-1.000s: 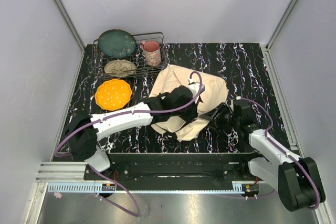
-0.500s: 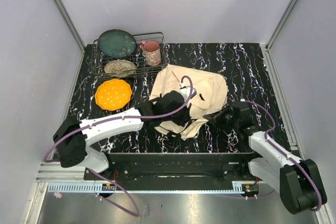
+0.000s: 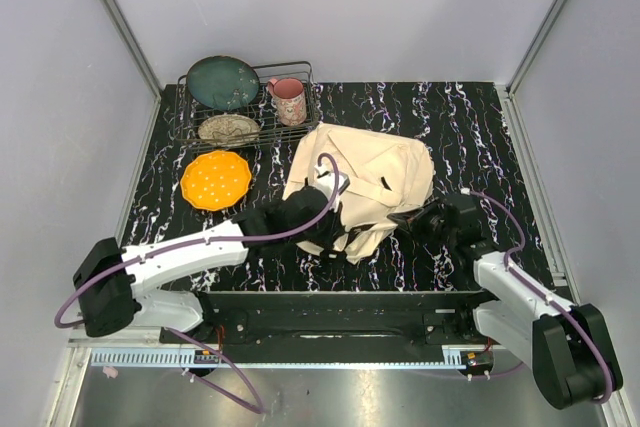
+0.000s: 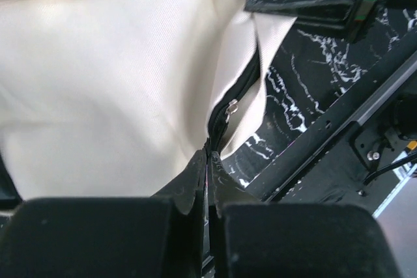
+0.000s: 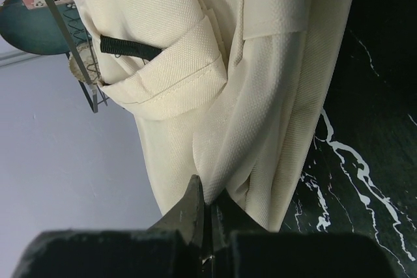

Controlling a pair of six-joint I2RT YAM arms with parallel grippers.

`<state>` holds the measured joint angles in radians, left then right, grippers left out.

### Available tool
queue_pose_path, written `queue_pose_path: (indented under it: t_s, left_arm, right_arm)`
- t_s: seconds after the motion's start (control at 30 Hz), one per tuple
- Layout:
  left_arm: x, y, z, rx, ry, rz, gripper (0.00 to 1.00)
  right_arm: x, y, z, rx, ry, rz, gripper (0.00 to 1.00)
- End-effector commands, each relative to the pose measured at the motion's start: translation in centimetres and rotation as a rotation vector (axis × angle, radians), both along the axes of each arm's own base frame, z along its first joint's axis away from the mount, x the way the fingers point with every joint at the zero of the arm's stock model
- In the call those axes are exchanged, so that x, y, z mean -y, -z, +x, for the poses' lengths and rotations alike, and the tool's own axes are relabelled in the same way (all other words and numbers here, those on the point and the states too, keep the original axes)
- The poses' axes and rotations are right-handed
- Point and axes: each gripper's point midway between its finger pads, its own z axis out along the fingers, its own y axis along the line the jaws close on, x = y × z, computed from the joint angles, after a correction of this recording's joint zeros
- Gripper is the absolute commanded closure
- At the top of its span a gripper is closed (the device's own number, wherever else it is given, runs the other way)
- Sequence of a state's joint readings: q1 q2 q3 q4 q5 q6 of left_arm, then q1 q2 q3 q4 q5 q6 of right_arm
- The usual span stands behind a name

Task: Pack the student bag
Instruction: Zip the student bag at the center of the board.

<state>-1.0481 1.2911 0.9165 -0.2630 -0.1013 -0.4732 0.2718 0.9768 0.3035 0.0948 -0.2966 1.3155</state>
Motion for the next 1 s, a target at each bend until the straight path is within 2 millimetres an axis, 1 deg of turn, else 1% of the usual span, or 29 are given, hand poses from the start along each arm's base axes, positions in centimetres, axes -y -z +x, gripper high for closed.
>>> queue_pose_path:
  t_s: [0.0, 0.1, 0.2, 0.3, 0.4, 0.43, 0.47, 0.5, 0.53, 0.57, 0.6, 0.63, 0.67, 0.7, 0.73, 0.77, 0.8, 0.83, 0.87, 0.9, 0.93, 0.97]
  left_arm:
    - [-3.6, 1.1, -0.6, 0.003, -0.062, 0.072, 1.00]
    - [-4.4, 1.8, -1.1, -0.014, -0.065, 0.089, 1.00]
    - [-4.7, 2.0, -1.2, -0.016, -0.068, 0.093, 1.00]
    - [-5.6, 2.9, -1.3, -0.023, -0.093, 0.128, 1.00]
    - [-6.7, 3.8, -1.4, -0.028, -0.112, 0.176, 1.00]
    - [-7.2, 4.1, -1.5, -0.032, -0.118, 0.198, 1.00]
    - [-7.4, 4.2, -1.3, -0.023, -0.124, 0.206, 1.00]
    - [-7.6, 4.0, -1.2, -0.010, -0.132, 0.204, 1.00]
    - [-7.2, 3.5, -0.9, 0.005, -0.130, 0.185, 1.00]
    - [-6.9, 2.9, -0.8, 0.019, -0.119, 0.172, 1.00]
    - [-6.2, 1.8, -0.4, 0.032, -0.114, 0.144, 1.00]
    - [-5.6, 1.1, -0.1, 0.043, -0.111, 0.123, 1.00]
    - [-5.2, 0.6, 0.1, 0.055, -0.103, 0.114, 1.00]
    - [-4.2, -0.4, 0.6, 0.066, -0.098, 0.093, 1.00]
    - [-3.4, -1.2, 1.1, 0.084, -0.094, 0.070, 1.00]
    - [-2.8, -1.7, 1.4, 0.099, -0.083, 0.062, 1.00]
    - [-1.6, -2.8, 2.0, 0.114, -0.073, 0.044, 1.00]
    - [-0.9, -3.5, 2.4, 0.128, -0.066, 0.033, 1.00]
    - [-0.4, -4.0, 2.8, 0.144, -0.052, 0.035, 1.00]
    - [0.8, -5.1, 3.3, 0.157, -0.039, 0.018, 1.00]
    - [1.3, -5.7, 3.5, 0.167, -0.027, 0.009, 1.00]
    - [2.0, -6.8, 3.7, 0.183, -0.008, -0.006, 1.00]
  right_arm:
    - [4.1, 0.4, 2.5, 0.063, 0.213, -0.084, 1.00]
    - [4.3, -0.2, 2.6, 0.084, 0.218, -0.082, 1.00]
    - [4.3, -0.4, 2.7, 0.091, 0.207, -0.091, 1.00]
    - [4.0, -0.5, 2.8, 0.096, 0.181, -0.103, 0.99]
    - [3.8, -1.2, 2.9, 0.124, 0.146, -0.116, 0.93]
    - [3.9, -1.1, 2.7, 0.120, 0.140, -0.132, 0.89]
    - [4.0, -1.5, 2.8, 0.145, 0.121, -0.164, 0.87]
    - [4.0, -1.8, 2.9, 0.162, 0.107, -0.182, 0.81]
    - [3.7, -1.9, 2.6, 0.163, 0.070, -0.193, 0.75]
    - [3.4, -2.8, 2.7, 0.198, 0.022, -0.226, 0.61]
    - [3.1, -3.3, 2.7, 0.212, -0.008, -0.234, 0.54]
    - [2.6, -2.5, 1.5, 0.156, -0.072, -0.237, 0.45]
    - [2.3, -3.7, 1.5, 0.178, -0.107, -0.248, 0.32]
    - [2.1, -4.1, 1.1, 0.168, -0.136, -0.247, 0.25]
    - [1.7, -3.9, -0.4, 0.115, -0.191, -0.237, 0.22]
    - [1.4, -5.2, -0.5, 0.136, -0.221, -0.240, 0.21]
    - [1.3, -5.5, -1.0, 0.120, -0.234, -0.235, 0.19]
    - [1.3, -5.6, -2.0, 0.083, -0.241, -0.220, 0.18]
    - [1.1, -6.0, -2.4, 0.076, -0.245, -0.196, 0.18]
    - [0.7, -6.7, -2.8, 0.088, -0.254, -0.165, 0.17]
    - [-0.1, -7.4, -3.6, 0.077, -0.283, -0.101, 0.17]
    - [-0.3, -7.6, -4.2, 0.064, -0.293, -0.074, 0.17]
